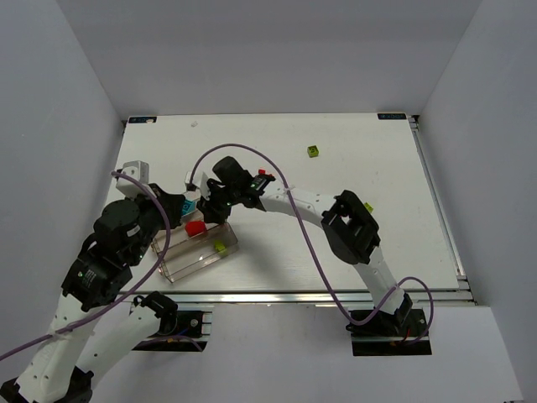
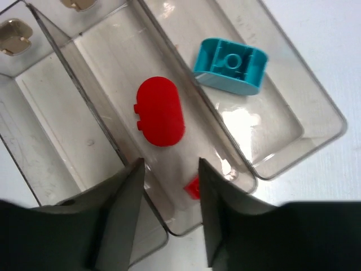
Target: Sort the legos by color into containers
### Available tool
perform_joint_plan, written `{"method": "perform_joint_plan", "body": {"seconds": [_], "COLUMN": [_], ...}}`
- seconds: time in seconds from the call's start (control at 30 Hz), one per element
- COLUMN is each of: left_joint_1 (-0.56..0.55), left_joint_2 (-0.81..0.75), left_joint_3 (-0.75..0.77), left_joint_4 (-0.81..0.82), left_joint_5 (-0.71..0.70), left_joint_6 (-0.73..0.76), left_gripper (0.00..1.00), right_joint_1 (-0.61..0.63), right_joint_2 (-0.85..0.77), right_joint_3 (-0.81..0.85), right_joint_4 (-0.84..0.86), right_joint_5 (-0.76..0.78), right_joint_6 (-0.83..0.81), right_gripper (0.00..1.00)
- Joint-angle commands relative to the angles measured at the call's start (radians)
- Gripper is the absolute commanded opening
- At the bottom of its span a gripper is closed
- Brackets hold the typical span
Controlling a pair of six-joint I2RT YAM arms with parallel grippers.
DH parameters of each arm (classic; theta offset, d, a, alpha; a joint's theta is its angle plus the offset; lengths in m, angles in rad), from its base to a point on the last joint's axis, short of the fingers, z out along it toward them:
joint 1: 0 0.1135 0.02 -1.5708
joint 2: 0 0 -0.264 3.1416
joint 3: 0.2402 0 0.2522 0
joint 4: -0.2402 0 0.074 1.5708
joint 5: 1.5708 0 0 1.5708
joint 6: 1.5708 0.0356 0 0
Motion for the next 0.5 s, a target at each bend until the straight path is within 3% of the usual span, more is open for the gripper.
{"method": "perform_joint_plan", "body": {"seconds": [0.0, 0.07, 0.1, 0.27, 0.33, 0.37, 0.4, 0.47], "left_joint_1": [-0.003, -0.003, -0.003, -0.003, -0.003, 0.006, 0.006, 0.006], "left_joint_2": [0.033, 0.06, 0.071, 0.178, 0.226, 0.277, 0.305, 0.409], "left_joint_3": [-0.026, -0.061, -0.076, -0.148, -0.153, -0.15, -0.141, -0.121], "left_joint_4": [0.05, 0.103, 0.121, 0.281, 0.345, 0.365, 0.385, 0.422], "left_joint_5": [0.105, 0.144, 0.189, 0.292, 0.316, 0.318, 0.353, 0.375], "left_joint_6": [0.006, -0.005, -0.017, -0.06, -0.083, -0.089, -0.1, -0.115], "left_gripper": [0.06, 0.0, 0.0, 0.0, 0.1, 0.29, 0.41, 0.71], "right_joint_1": [-0.044, -0.067, -0.105, -0.245, -0.314, -0.348, -0.382, -0.473], "right_joint_2": [-0.114, -0.166, -0.187, -0.305, -0.362, -0.382, -0.407, -0.492], "right_joint_3": [0.041, 0.02, -0.029, -0.158, -0.23, -0.256, -0.287, -0.391], "right_joint_4": [0.024, 0.038, 0.059, 0.033, 0.015, 0.003, 0.004, 0.048], "right_joint_5": [0.012, 0.022, 0.02, 0.078, 0.061, 0.042, 0.026, -0.015], "right_joint_6": [0.086, 0.138, 0.196, 0.385, 0.451, 0.468, 0.479, 0.504], "right_gripper": [0.44, 0.08, 0.0, 0.0, 0.0, 0.0, 0.1, 0.53]}}
